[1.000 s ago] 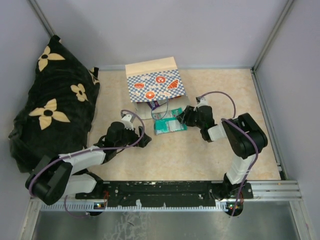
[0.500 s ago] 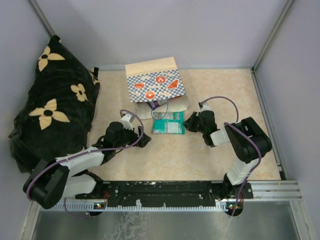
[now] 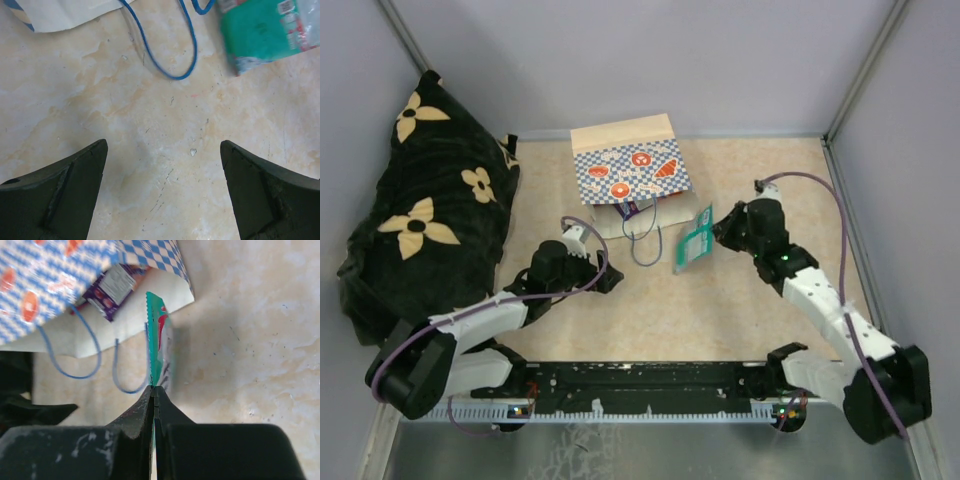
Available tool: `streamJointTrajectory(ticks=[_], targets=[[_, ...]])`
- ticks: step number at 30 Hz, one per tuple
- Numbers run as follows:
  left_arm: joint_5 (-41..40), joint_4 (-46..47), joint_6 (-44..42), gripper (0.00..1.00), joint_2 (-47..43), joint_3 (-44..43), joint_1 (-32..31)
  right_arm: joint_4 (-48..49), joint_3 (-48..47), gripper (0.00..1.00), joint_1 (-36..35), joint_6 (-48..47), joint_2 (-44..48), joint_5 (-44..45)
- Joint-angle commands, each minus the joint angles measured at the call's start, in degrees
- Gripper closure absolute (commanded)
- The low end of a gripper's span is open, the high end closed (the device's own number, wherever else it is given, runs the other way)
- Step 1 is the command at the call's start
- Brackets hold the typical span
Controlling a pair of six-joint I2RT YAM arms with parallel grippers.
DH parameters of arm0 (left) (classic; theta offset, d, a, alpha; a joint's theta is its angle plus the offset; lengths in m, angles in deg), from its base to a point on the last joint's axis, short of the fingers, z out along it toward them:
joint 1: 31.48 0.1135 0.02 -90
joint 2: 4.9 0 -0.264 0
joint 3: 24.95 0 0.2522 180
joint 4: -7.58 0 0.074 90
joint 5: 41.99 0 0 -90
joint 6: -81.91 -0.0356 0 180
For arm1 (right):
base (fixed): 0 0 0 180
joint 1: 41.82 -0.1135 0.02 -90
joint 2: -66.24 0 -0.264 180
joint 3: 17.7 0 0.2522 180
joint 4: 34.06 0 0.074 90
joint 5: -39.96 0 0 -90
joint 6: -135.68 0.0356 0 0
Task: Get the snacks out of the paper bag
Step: Take out the snack from the center of the board, then place the snack at the center of the board.
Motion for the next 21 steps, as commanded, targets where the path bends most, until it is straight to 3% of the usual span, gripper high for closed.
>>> streamJointTrajectory(ticks=[1,7,13,16,21], targets=[[2.45,-0.08,0.18,0.00,0.17,-2.54,0.19,-25.42,-12.27,1.00,0.58,9.08,8.48,5.55],[4.88,-1.04,1.18,0.01,1.03,-3.99,0.19,-39.07,-22.19,1.00,0.58,27.76,11.11,15.36],[5.27,-4.76,1.47,0.01,0.48,-5.64,0.15,-54.62,-33.60,1.00,2.66,43.36,-2.68,31.35],[5.24,-6.97,1.53,0.01,-0.16,-6.36,0.18,-53.57,-33.28,1.00,8.40,49.40,-8.81,31.42],[3.81,-10.63,1.74,0.02,-2.42,-6.41,0.18,-47.40,-37.09,1.00,15.47,49.85,-18.49,30.96]])
